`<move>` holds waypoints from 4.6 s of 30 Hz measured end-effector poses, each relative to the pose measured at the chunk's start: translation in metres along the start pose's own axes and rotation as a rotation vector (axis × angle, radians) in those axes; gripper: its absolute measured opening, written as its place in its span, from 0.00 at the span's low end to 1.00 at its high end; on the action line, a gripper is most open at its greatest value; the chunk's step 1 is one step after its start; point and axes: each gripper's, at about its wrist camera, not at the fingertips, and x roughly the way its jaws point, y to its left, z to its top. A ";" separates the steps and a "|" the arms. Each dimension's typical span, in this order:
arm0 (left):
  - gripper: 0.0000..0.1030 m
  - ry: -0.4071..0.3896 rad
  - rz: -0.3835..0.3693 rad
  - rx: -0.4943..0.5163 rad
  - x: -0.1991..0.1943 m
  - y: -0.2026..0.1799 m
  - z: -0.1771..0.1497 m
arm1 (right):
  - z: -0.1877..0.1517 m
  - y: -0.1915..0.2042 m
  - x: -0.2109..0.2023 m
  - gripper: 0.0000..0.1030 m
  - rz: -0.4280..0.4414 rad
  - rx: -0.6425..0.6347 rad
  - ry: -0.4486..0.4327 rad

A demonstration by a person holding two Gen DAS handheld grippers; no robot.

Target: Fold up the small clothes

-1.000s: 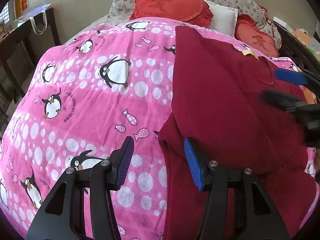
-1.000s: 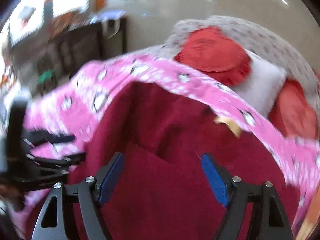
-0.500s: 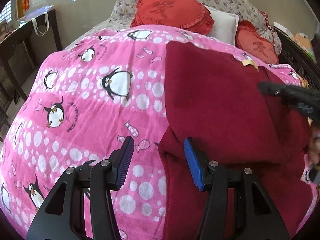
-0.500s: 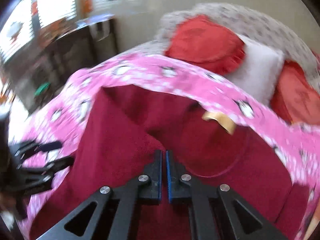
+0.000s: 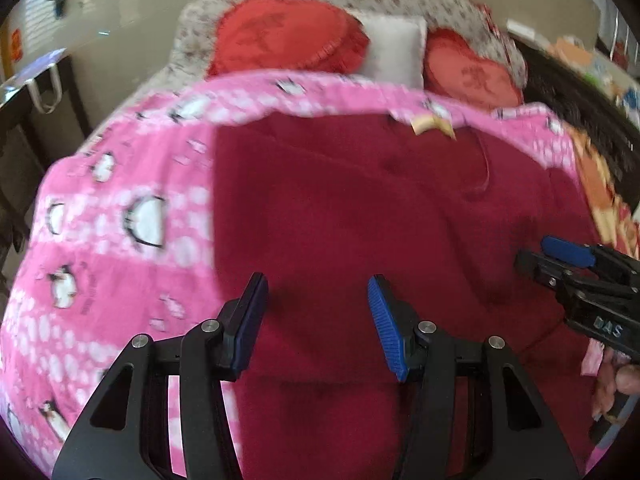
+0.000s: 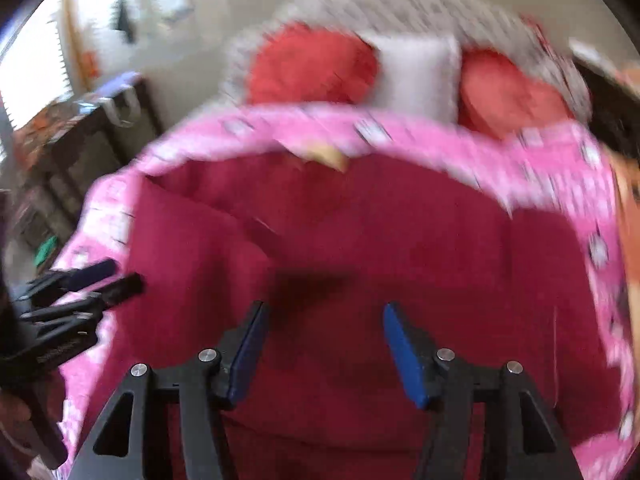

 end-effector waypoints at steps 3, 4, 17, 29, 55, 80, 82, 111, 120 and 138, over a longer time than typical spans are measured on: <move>0.51 0.047 0.027 0.034 0.017 -0.011 -0.005 | -0.002 -0.009 -0.005 0.55 0.060 0.019 -0.007; 0.51 0.045 0.028 0.038 0.017 -0.011 -0.004 | 0.001 -0.011 -0.011 0.55 0.081 0.019 0.001; 0.51 0.024 -0.004 -0.022 -0.012 -0.002 -0.006 | 0.034 -0.118 -0.037 0.56 -0.084 0.263 -0.069; 0.51 0.019 0.011 -0.014 -0.021 0.001 -0.008 | 0.033 -0.158 -0.046 0.00 -0.001 0.274 -0.134; 0.51 0.035 -0.003 -0.044 -0.019 0.001 -0.012 | 0.029 -0.116 0.005 0.44 -0.158 0.068 0.034; 0.51 -0.089 -0.008 -0.077 -0.080 0.012 0.005 | 0.081 -0.103 -0.231 0.06 0.581 0.042 -0.482; 0.51 -0.107 -0.004 -0.085 -0.087 0.018 0.005 | 0.095 -0.065 -0.206 0.06 0.648 -0.024 -0.409; 0.51 -0.075 0.033 -0.159 -0.063 0.066 -0.011 | 0.008 -0.026 -0.014 0.49 0.564 0.046 0.140; 0.51 -0.077 0.049 -0.231 -0.060 0.090 -0.007 | 0.079 0.021 0.000 0.50 0.718 0.045 0.080; 0.51 -0.030 -0.084 -0.213 -0.004 0.071 0.074 | 0.049 0.032 -0.022 0.61 0.320 -0.147 0.010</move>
